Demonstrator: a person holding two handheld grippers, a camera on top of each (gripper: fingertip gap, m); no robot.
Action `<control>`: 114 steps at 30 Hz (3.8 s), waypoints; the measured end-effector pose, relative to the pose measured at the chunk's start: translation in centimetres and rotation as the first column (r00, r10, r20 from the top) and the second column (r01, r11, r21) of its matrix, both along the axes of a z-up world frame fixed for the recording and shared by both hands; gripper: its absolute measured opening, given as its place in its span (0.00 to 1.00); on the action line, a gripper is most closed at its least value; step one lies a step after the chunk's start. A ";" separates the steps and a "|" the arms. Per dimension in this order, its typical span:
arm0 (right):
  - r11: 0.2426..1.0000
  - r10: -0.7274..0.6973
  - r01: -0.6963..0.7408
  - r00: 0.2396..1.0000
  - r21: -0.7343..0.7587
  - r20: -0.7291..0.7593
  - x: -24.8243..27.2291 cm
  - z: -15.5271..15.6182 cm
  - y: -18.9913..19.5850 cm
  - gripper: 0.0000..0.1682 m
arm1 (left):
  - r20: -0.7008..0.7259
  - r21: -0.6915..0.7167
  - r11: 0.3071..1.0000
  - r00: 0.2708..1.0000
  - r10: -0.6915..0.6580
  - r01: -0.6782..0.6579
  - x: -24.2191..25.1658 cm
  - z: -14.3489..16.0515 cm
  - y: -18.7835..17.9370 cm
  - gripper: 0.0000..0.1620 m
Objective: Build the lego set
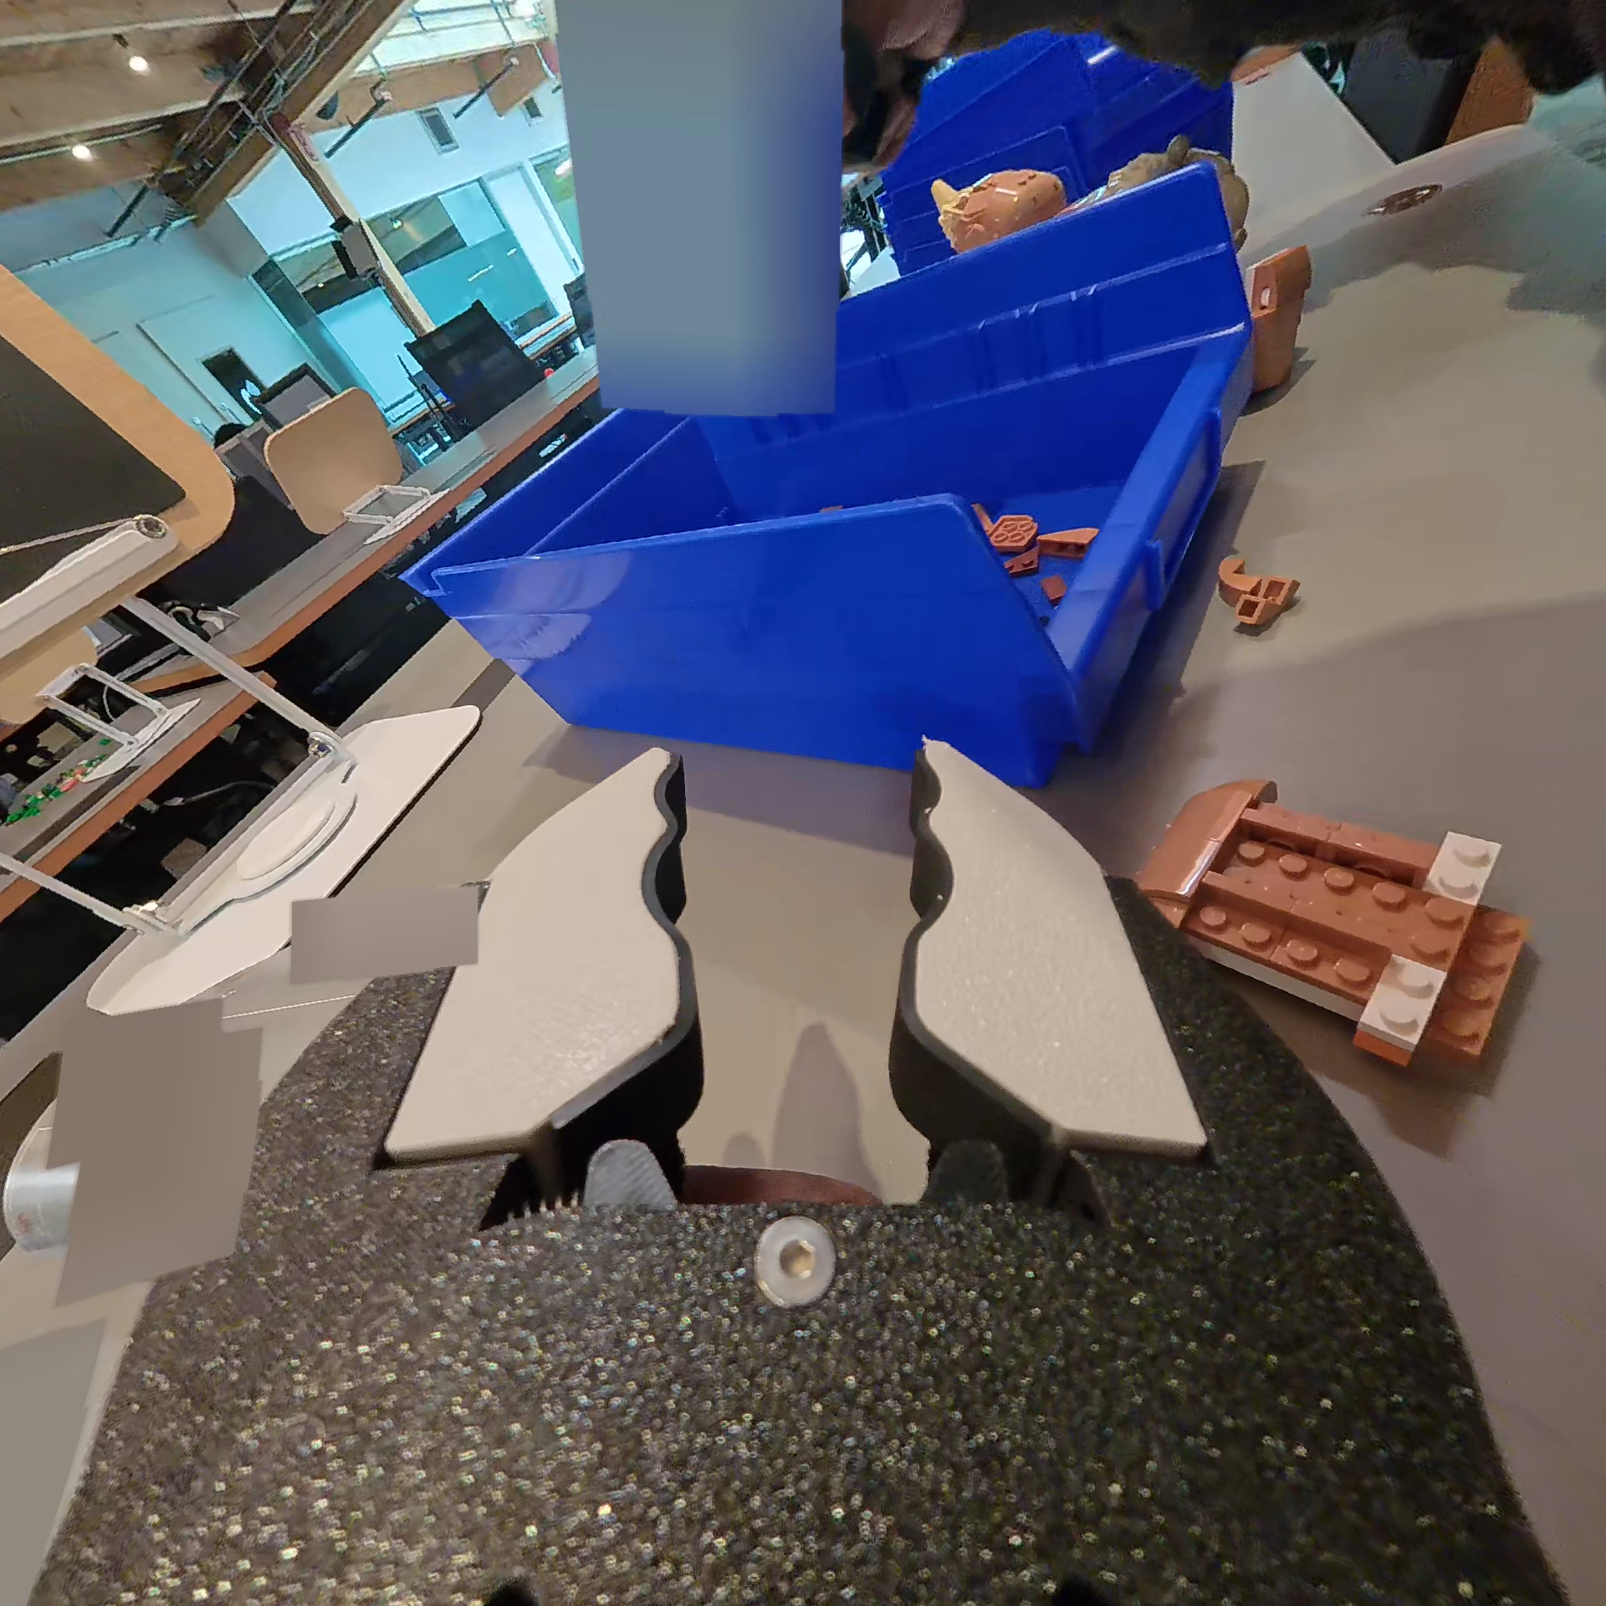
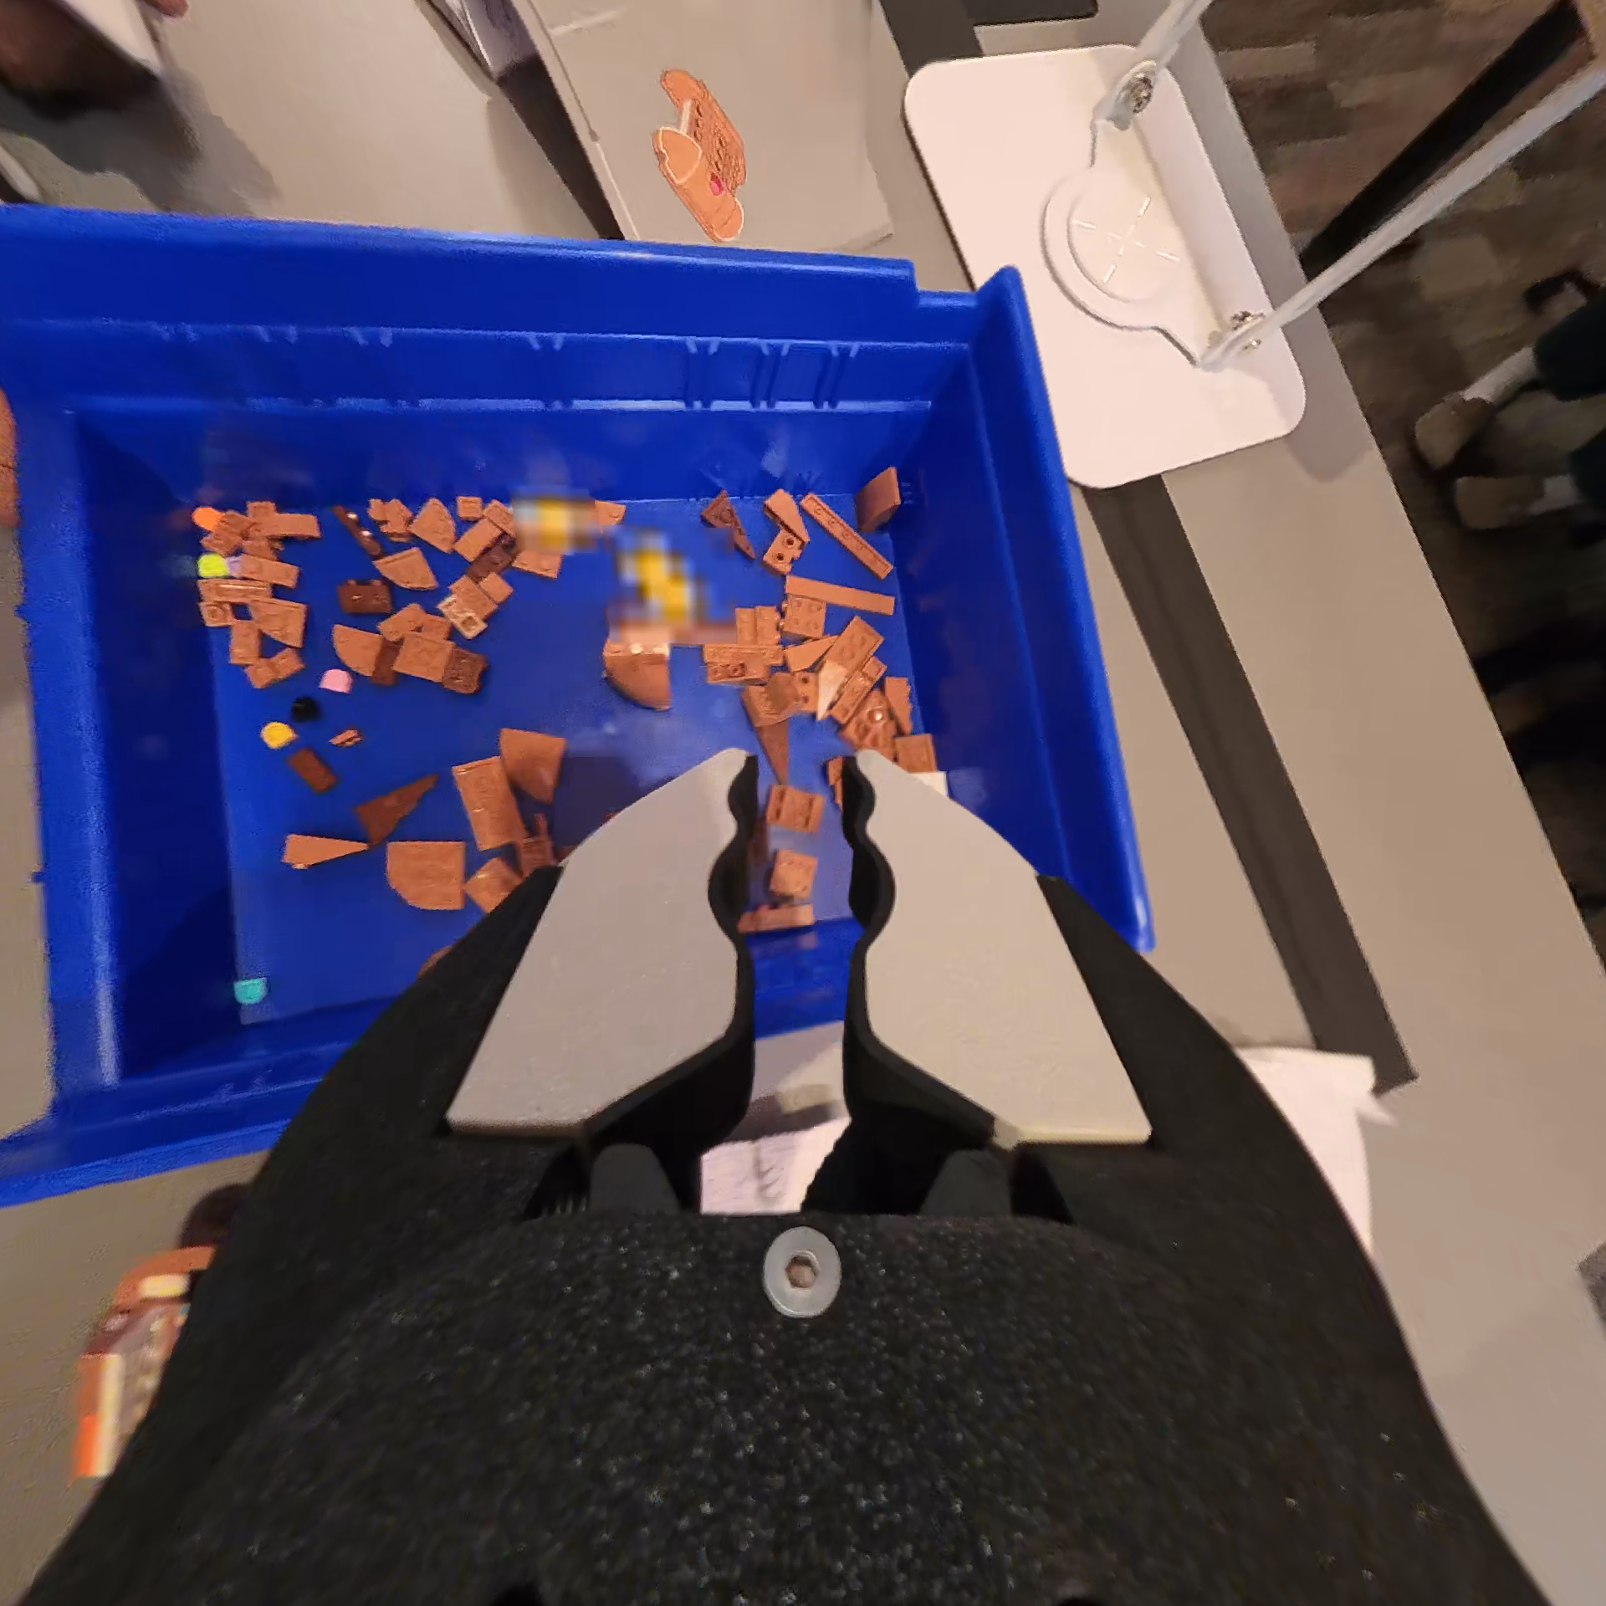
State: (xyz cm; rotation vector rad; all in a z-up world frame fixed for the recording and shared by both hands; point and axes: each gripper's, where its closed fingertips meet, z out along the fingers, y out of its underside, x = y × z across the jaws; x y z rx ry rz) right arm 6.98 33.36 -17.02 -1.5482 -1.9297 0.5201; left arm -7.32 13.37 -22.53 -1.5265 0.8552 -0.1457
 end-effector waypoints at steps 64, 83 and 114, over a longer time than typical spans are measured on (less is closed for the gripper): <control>0.956 0.115 -0.164 0.972 -0.245 -0.203 1.4 -4.4 -12.5 0.00 | 0.080 -0.008 1.000 0.997 -0.009 0.010 -0.6 0.8 -0.3 0.00; 0.953 0.115 -0.173 0.966 -0.248 -0.232 1.4 -4.4 -12.4 0.00 | 0.062 -0.008 1.000 0.998 -0.008 0.009 -0.5 0.6 -0.3 0.00; 0.913 0.372 -0.391 0.677 -0.118 0.636 1.3 -9.3 -9.4 0.10 | 0.036 0.005 1.000 0.999 -0.010 0.010 -0.2 0.5 -0.6 0.00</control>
